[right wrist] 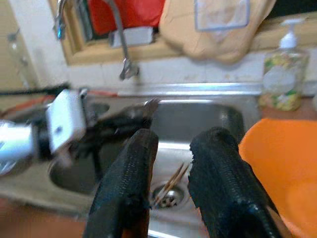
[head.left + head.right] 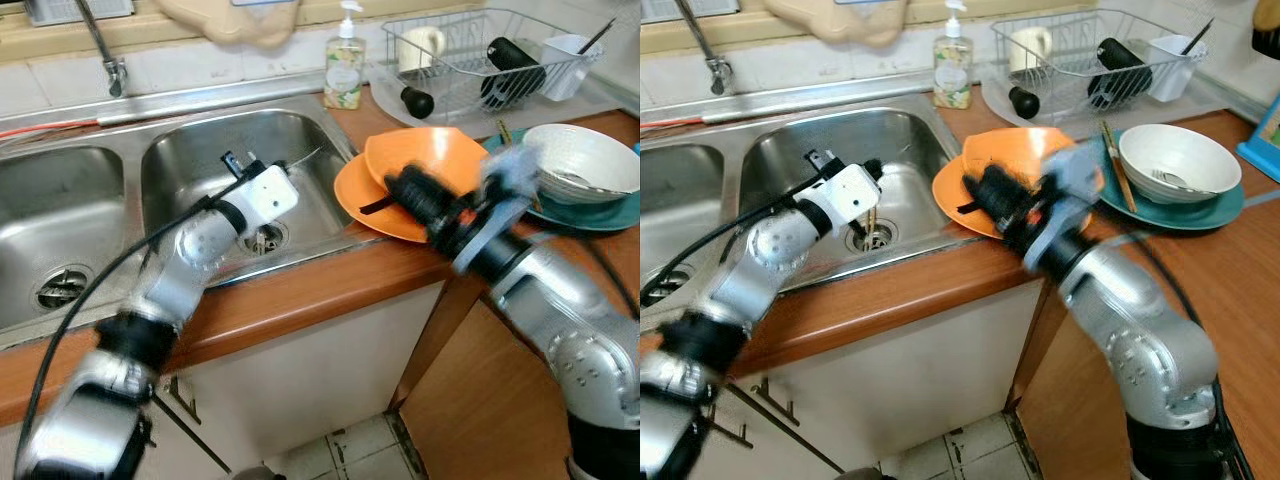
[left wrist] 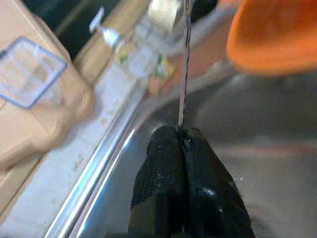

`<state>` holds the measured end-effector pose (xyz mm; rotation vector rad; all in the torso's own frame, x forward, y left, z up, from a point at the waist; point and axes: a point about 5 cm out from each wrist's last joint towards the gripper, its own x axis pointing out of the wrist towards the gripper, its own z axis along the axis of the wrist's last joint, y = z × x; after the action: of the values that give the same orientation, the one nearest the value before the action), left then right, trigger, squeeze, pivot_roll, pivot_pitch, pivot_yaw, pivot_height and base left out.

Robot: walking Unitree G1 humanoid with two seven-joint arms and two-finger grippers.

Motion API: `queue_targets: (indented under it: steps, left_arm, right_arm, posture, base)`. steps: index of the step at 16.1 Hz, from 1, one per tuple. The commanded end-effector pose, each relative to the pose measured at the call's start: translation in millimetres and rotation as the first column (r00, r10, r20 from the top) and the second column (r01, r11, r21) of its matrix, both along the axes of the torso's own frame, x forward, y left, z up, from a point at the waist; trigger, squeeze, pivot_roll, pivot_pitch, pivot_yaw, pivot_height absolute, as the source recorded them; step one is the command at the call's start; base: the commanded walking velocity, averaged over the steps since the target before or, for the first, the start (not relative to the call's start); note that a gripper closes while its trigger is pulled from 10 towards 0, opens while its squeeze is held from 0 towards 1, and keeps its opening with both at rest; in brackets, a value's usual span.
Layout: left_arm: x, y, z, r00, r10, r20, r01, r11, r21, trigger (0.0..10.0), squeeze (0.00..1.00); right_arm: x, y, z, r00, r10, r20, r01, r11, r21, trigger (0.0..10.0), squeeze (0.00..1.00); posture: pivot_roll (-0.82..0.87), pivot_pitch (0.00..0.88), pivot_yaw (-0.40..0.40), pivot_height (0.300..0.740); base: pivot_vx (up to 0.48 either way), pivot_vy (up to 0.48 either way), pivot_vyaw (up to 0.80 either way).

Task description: Kitchen organization

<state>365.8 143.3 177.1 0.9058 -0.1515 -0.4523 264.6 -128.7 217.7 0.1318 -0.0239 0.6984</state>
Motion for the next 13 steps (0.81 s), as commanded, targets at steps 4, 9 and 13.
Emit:
queue_targets:
  steps: [4, 9, 13]
  left_arm:
    - [19.6, 11.6, -13.1, 0.986, 0.061, -0.156, -0.037, 0.987, 0.154, 10.0, 0.0]
    - [26.4, 23.4, -29.9, 0.933, 0.137, -0.333, -0.055, 0.968, 0.244, 10.0, 1.0]
    - [25.7, 24.2, -34.6, 0.918, 0.143, -0.37, -0.067, 0.976, 0.209, 10.0, 1.0]
  right_arm:
    - [-7.2, 12.5, -10.5, 0.998, 0.065, -0.017, -0.067, 0.986, -0.153, 10.0, 0.0]
    - [-7.0, 13.8, -15.3, 0.999, 0.033, -0.007, -0.034, 0.981, -0.193, 10.0, 0.0]
    - [-7.3, 8.0, -13.3, 0.999, -0.033, 0.015, 0.036, 0.983, -0.18, 10.0, 0.0]
  posture:
    - [-0.17, 0.0, 0.054, 0.74]
    - [-0.19, 0.0, 0.071, 0.74]
    - [-0.19, 0.0, 0.065, 0.74]
  base:
    - [0.0, 0.0, 0.0]
    - [0.0, 0.0, 0.0]
    - [0.0, 0.0, 0.0]
